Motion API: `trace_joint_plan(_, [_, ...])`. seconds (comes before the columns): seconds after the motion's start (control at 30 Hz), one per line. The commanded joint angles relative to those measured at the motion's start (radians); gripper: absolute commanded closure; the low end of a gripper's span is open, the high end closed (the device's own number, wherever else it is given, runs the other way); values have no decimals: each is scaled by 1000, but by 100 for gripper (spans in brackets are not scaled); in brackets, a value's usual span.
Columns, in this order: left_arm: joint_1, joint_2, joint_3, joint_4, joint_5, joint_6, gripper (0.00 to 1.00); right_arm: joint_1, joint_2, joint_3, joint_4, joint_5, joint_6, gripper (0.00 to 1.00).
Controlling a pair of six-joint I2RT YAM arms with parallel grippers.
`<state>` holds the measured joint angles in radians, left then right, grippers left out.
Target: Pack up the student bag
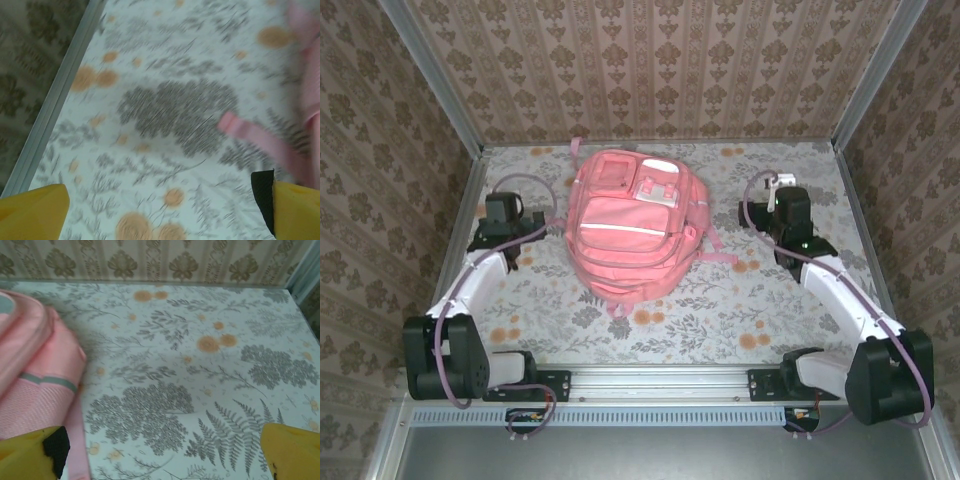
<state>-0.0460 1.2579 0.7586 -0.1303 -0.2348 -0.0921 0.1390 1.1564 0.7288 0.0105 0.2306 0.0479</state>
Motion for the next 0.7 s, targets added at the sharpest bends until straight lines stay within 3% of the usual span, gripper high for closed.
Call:
trace_joint_plan(0.0, [16,-65,-94,162,-149,-70,0,-4,-50,-157,311,96,-44,0])
trace_joint_plan(0.23, [82,-105,-217,244,-140,-43,0,-25,25,-259,402,177,-31,1])
trace_joint_plan(0.67, [90,-31,-443,784,115,57,0,-67,190,-352,748,-3,-28,0])
